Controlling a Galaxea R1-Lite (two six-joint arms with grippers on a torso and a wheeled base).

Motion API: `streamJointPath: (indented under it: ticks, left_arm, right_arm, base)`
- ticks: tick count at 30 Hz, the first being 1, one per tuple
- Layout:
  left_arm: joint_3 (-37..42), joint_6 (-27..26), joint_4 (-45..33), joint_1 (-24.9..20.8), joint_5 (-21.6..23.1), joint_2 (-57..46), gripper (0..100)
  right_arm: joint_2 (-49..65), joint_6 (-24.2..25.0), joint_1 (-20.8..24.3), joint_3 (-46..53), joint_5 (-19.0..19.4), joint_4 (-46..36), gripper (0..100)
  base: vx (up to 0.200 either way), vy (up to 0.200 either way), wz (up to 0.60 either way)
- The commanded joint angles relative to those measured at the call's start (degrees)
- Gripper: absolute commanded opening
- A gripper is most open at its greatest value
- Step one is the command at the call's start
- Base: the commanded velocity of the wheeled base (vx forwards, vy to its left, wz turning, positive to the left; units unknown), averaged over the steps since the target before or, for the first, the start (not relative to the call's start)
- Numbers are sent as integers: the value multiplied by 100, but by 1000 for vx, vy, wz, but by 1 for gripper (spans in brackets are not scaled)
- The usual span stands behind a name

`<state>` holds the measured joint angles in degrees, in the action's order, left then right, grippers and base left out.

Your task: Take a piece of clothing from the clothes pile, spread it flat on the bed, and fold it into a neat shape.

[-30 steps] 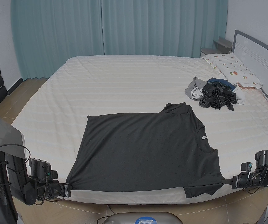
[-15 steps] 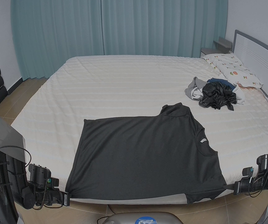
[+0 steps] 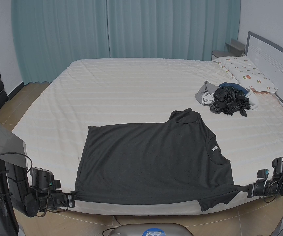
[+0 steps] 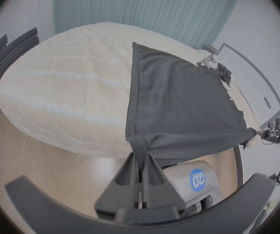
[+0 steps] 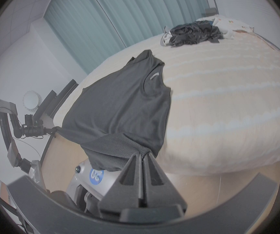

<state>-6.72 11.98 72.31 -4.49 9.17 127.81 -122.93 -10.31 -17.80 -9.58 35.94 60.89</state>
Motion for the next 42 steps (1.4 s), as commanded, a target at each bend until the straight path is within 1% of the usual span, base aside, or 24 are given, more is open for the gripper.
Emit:
streamJointPath:
  ticks: [1, 3, 4, 6, 7, 9, 11, 12, 13, 14, 18, 19, 20, 21, 22, 23, 24, 25, 26, 30, 32, 37, 42]
  left_arm:
    - [-251, 164, 11, -8, 6, -203, 0]
    - [-480, 313, 2, 0, 6, -221, 0]
    - [-515, 366, -7, 9, 6, -239, 0]
    - [-761, 683, -95, -8, 6, -353, 0]
    - [-761, 683, -95, -8, 6, -353, 0]
    - [-972, 797, -341, -8, 6, -414, 0]
    - [-1183, 850, -710, 18, 15, -573, 0]
    - [-1323, 990, -974, 27, 15, -687, 0]
    - [-1323, 990, -974, 27, 15, -687, 0]
    - [-1587, 1280, -1387, 27, 15, -889, 0]
    - [-2167, 1676, -2406, 27, 24, -1214, 0]
    - [-2237, 1711, -2521, 27, 24, -1241, 0]
    - [-2475, 1843, -2846, 27, 24, -1293, 0]
    - [-2475, 1843, -2846, 27, 24, -1293, 0]
    - [-2730, 2062, -3224, 44, 24, -1390, 0]
    - [-2826, 2185, -3435, 62, 24, -1443, 0]
    - [-2826, 2185, -3435, 62, 24, -1443, 0]
    - [-2932, 2265, -3795, 62, 24, -1487, 0]
    - [-2958, 2273, -3962, 62, 15, -1513, 0]
    - [-3028, 2282, -4428, 62, 24, -1627, 0]
    - [-3037, 2282, -4560, 71, 24, -1689, 0]
    - [-2932, 2300, -4630, 150, 24, -1882, 0]
    - [-2747, 2282, -4691, 132, 24, -1944, 0]
  right_arm:
    - [23, 188, 119, -413, 10, 19, 0]
    - [111, 460, 224, -703, 27, 19, 0]
    - [120, 513, 251, -747, 27, 19, 0]
    - [129, 829, 426, -896, 54, 28, 0]
    - [129, 829, 426, -896, 54, 28, 0]
    - [111, 979, 532, -1046, 62, 28, 0]
    - [111, 1031, 567, -1195, 54, 10, 0]
    - [111, 1031, 576, -1239, 54, 10, 0]
    - [111, 1031, 576, -1239, 54, 10, 0]
    - [103, 1040, 602, -1283, 54, 10, 0]
    - [129, 1163, 602, -1380, 62, 28, 0]
    - [138, 1190, 602, -1388, 62, 28, 0]
    - [173, 1251, 611, -1424, 62, 28, 0]
    - [173, 1251, 611, -1424, 62, 28, 0]
    - [278, 1286, 602, -1441, 62, 28, 0]
    - [331, 1295, 593, -1441, 62, 28, 0]
    - [331, 1295, 593, -1441, 62, 28, 0]
    - [401, 1321, 585, -1415, 62, 28, 0]
    - [437, 1339, 585, -1388, 62, 19, 0]
    - [507, 1348, 541, -1239, 62, 10, 0]
    - [568, 1348, 505, -1169, 71, 10, 0]
    - [823, 1348, 426, -852, 326, 19, 0]
    - [885, 1295, 435, -677, 344, 28, 0]
  base:
    - [0, 0, 0]
    - [0, 0, 0]
    - [0, 0, 0]
    - [0, 0, 0]
    - [0, 0, 0]
    - [0, 0, 0]
    - [0, 0, 0]
    - [0, 0, 0]
    - [0, 0, 0]
    - [0, 0, 0]
    - [0, 0, 0]
    - [0, 0, 0]
    - [0, 0, 0]
    - [0, 0, 0]
    - [0, 0, 0]
    - [0, 0, 0]
    - [0, 0, 0]
    - [0, 0, 0]
    - [0, 0, 0]
    - [0, 0, 0]
    - [0, 0, 0]
    - [0, 0, 0]
    - [0, 0, 0]
